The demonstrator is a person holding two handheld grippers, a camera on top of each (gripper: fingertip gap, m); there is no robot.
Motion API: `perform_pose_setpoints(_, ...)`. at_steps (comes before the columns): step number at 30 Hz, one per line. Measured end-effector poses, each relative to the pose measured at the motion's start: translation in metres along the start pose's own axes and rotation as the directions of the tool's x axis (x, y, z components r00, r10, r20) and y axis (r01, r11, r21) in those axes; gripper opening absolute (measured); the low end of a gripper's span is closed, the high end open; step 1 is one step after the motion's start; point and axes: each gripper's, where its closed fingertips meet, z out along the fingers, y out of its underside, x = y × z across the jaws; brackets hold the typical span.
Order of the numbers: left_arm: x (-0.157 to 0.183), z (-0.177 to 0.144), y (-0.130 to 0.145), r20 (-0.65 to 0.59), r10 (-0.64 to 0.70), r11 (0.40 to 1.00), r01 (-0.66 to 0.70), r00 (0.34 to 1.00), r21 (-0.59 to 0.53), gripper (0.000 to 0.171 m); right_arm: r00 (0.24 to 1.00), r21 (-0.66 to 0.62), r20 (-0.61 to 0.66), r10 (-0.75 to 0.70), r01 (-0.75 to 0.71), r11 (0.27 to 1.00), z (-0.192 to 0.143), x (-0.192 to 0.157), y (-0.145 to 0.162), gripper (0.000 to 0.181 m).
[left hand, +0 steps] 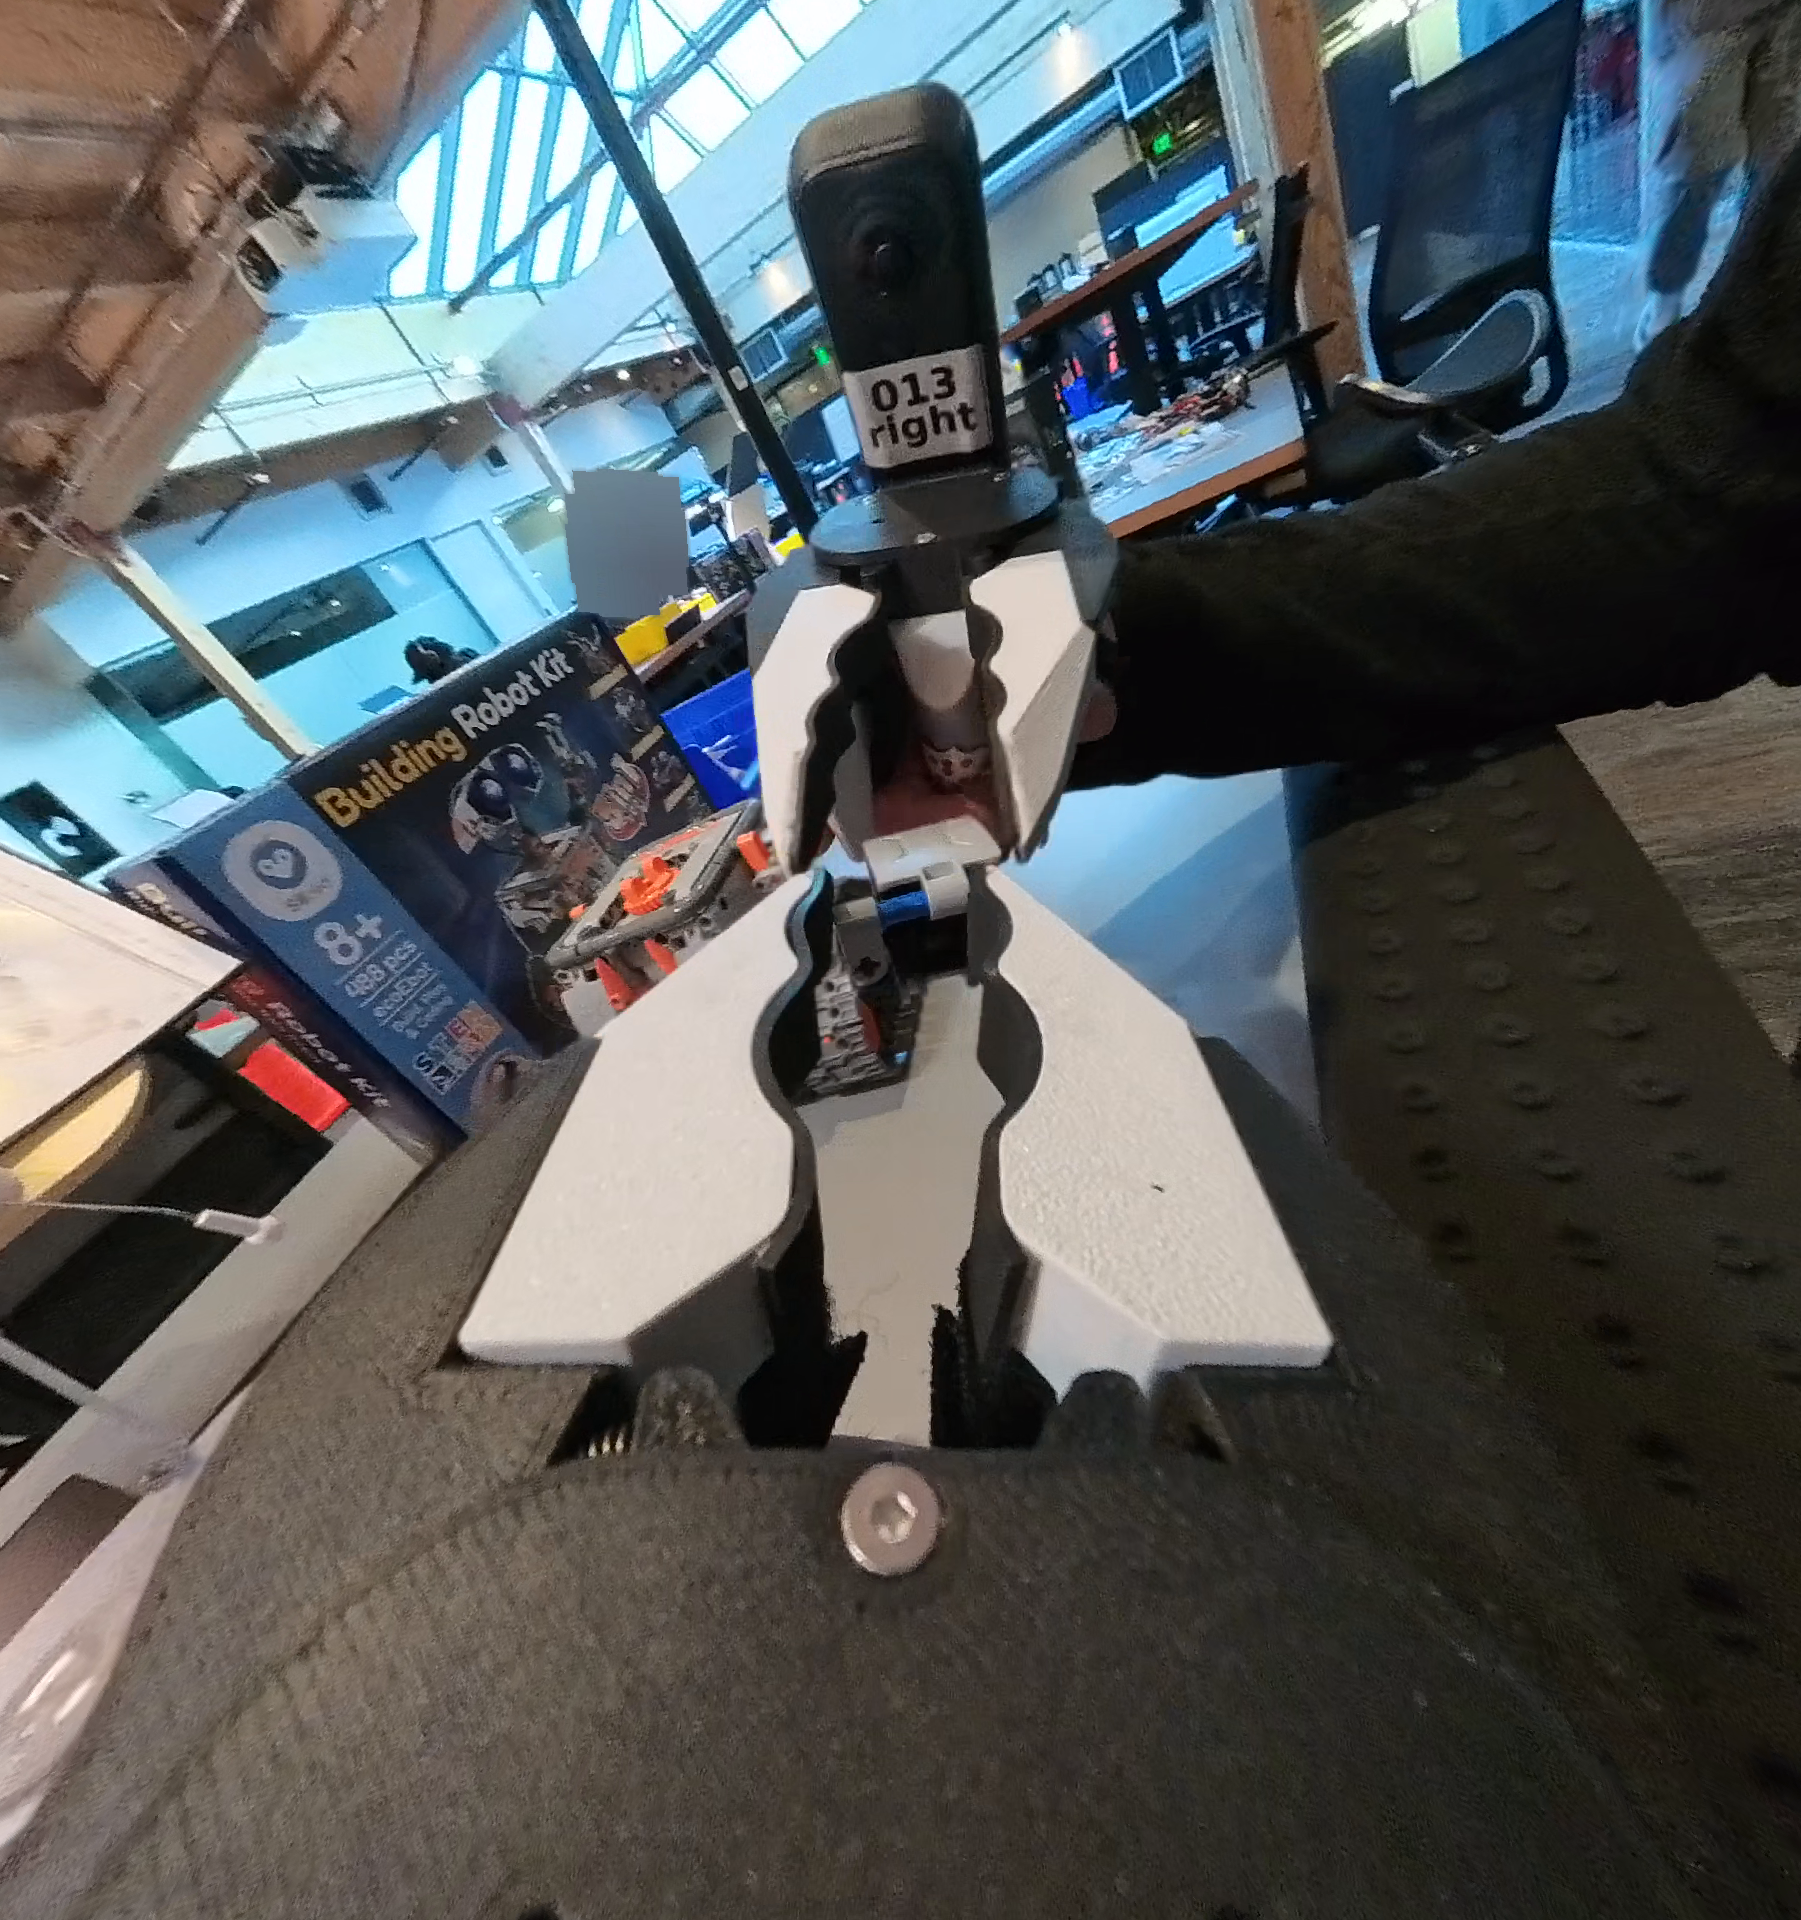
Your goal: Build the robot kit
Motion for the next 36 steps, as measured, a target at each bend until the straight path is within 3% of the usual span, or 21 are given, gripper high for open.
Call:
perform_pose_setpoints(9,0.003,0.0,-0.001,-0.049,-0.046,0.999,0.046,0.998,0.003,0.023,0.999,-0.038,0.007,-0.047,0.047,0.998,0.0,-0.004,0.005,0.025)
perform_pose_setpoints(13,-0.012,0.001,0.002,0.044,-0.064,0.998,0.064,0.997,0.0,0.031,0.995,-0.043,-0.058,-0.081,0.079,0.996,-0.004,0.007,0.004,0.024)
perform_pose_setpoints(22,-0.017,0.005,0.011,0.096,-0.102,0.993,0.106,0.99,-0.045,0.031,0.986,-0.079,-0.141,-0.094,0.084,0.993,-0.003,0.021,0.012,0.024)
perform_pose_setpoints(25,-0.016,0.008,0.014,0.107,-0.115,0.99,0.123,0.988,-0.064,0.043,0.979,-0.109,-0.167,-0.113,0.096,0.989,-0.002,0.025,0.016,0.024)
perform_pose_setpoints(29,-0.023,0.01,0.013,0.17,-0.118,0.99,0.13,0.978,-0.057,0.036,0.973,-0.126,-0.186,-0.135,0.112,0.986,0.0,0.027,0.016,0.024)
perform_pose_setpoints(36,-0.021,0.012,0.013,0.17,-0.146,0.986,0.156,0.975,-0.05,0.034,0.972,-0.126,-0.187,-0.142,0.119,0.985,-0.001,0.026,0.017,0.024)
